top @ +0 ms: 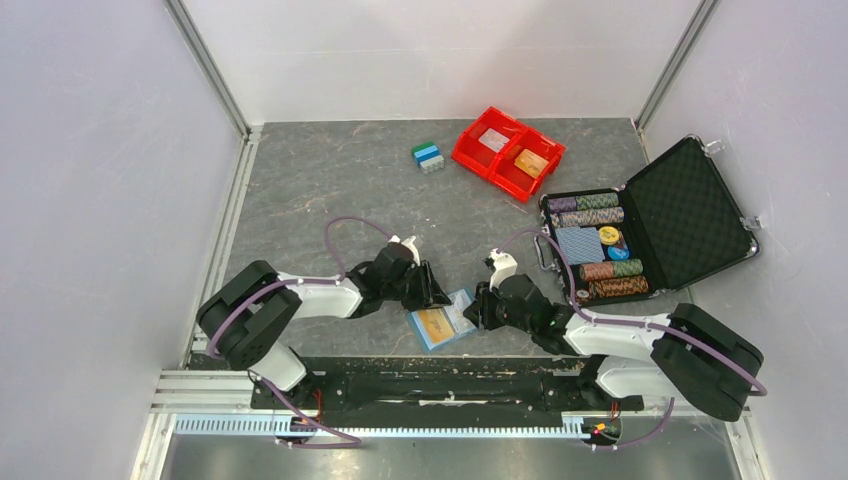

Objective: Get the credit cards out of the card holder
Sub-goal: Remove the credit card from the card holder.

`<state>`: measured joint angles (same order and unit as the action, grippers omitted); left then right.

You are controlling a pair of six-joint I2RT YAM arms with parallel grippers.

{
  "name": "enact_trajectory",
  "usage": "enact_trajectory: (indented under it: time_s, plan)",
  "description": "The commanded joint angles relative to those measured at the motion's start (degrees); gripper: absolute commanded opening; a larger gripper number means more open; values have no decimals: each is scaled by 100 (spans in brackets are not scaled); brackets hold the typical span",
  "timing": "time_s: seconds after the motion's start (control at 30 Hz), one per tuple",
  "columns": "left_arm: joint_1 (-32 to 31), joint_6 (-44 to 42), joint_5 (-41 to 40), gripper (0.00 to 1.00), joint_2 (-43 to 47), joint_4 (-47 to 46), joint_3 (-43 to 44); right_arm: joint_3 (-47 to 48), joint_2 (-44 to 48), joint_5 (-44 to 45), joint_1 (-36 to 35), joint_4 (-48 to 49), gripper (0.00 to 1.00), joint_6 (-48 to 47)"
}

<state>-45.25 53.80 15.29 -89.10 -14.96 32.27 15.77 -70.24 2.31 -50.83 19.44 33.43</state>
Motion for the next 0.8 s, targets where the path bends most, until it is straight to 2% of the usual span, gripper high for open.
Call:
enact_trajectory:
  time_s: [0.0,0.3,0.57,0.77]
  plan:
    - [-84,189,-296,39,-133,-108,-113,-155,30,6,29,-239,28,10]
    - [-232,615,-306,38,-126,-629,-318,-231,-40,-54,55,-149,27,130]
    - [-487,824,-769,38,-106,-25,-250,-355,-69,-64,64,-46,23,218]
    - [-585,985,-782,39,-181,20,-168,-374,18,-46,64,-45,23,232]
